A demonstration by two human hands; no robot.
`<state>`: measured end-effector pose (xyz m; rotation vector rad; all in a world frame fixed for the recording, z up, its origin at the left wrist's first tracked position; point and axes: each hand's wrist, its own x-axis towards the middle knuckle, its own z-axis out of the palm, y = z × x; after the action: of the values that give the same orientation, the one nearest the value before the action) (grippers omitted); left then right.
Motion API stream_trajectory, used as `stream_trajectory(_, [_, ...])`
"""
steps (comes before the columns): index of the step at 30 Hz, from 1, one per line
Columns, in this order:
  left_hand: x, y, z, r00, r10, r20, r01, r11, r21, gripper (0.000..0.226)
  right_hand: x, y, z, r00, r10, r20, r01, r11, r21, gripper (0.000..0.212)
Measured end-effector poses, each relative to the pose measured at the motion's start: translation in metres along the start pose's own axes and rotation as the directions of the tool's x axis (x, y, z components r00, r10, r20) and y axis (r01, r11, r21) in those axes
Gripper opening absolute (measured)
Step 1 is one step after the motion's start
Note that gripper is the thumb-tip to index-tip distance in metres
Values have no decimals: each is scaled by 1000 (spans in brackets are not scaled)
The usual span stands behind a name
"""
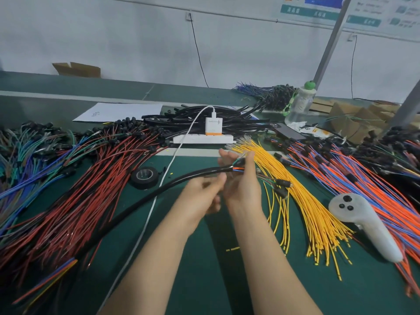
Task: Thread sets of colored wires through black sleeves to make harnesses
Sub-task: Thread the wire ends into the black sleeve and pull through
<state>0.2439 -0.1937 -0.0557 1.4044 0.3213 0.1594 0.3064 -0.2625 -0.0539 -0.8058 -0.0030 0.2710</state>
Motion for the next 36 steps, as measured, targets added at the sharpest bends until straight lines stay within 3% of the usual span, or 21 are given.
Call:
stream_trajectory(1, [-4, 3, -5, 999, 45, -7, -40, 941, 335, 26, 3, -8, -4, 1000, 5, -5, -5, 1000, 12, 44])
stream_trajectory(3, [-10, 14, -11, 953, 303, -15, -182, 610, 771, 23, 6, -22, -12, 999, 44, -29, -41, 992, 117, 47])
stream_trajectory(5, [-10, 27, -15, 893, 444, 77, -231, 305, 924, 23, 6, -27, -19, 995, 87, -43, -74, 966, 246, 49])
stream_trajectory(6, [-6, 33, -14, 914, 379, 142, -225, 187, 956, 30, 6, -28, -20, 995, 92, -40, -76, 955, 288, 51])
stream_trajectory(7, [-1, 37, -12, 946, 266, 188, -237, 170, 956, 33, 5, -30, -21, 996, 83, -36, -68, 951, 303, 53])
stream_trajectory(8, [3, 38, -6, 963, 149, 226, -256, 228, 939, 29, 5, -34, -22, 996, 77, -39, -61, 949, 310, 54])
stream_trajectory(10, [12, 37, 5, 953, 71, 294, -301, 314, 901, 23, 5, -41, -20, 998, 53, -30, -44, 965, 260, 57])
stream_trajectory(14, [26, 64, 42, 909, 126, 397, -416, 234, 879, 27, 11, -69, -21, 999, -23, 26, 20, 995, 97, 56])
stream_trajectory(17, [33, 102, 70, 864, 158, 478, -499, 139, 856, 32, 9, -112, -13, 996, -28, 80, 21, 996, 89, 65])
stream_trajectory(20, [39, 157, 129, 762, 381, 524, -576, 28, 817, 33, -3, -172, -13, 981, -165, 104, 165, 986, 10, 63])
stream_trajectory(22, [42, 190, 171, 696, 551, 461, -588, 69, 806, 35, -15, -193, -10, 924, -357, 135, 378, 903, -205, 41])
stream_trajectory(24, [41, 209, 214, 667, 654, 357, -637, 252, 729, 38, -29, -205, -12, 808, -549, 215, 576, 656, -488, 21])
stream_trajectory(25, [39, 212, 239, 675, 664, 322, -670, 368, 645, 38, -36, -213, -18, 745, -619, 249, 616, 494, -614, 22])
stream_trajectory(27, [33, 210, 288, 727, 630, 273, -681, 607, 410, 37, -46, -237, -38, 626, -735, 262, 537, 162, -828, 35])
stream_trajectory(29, [31, 195, 330, 815, 521, 253, -563, 815, 134, 35, -53, -266, -70, 547, -808, 220, 296, -59, -953, 44])
stream_trajectory(31, [32, 166, 365, 867, 362, 342, -385, 923, 1, 35, -52, -294, -110, 536, -839, 96, 35, -92, -995, 45])
stream_trajectory(32, [30, 147, 382, 865, 276, 419, -320, 947, 38, 36, -48, -305, -132, 518, -855, -6, -118, -65, -991, 43])
stream_trajectory(34, [26, 107, 410, 796, 103, 597, -307, 918, 252, 35, -38, -316, -175, 446, -873, -198, -393, 8, -919, 41])
stream_trajectory(36, [19, 68, 424, 712, -50, 700, -371, 821, 435, 36, -28, -313, -216, 410, -849, -333, -562, 52, -826, 37])
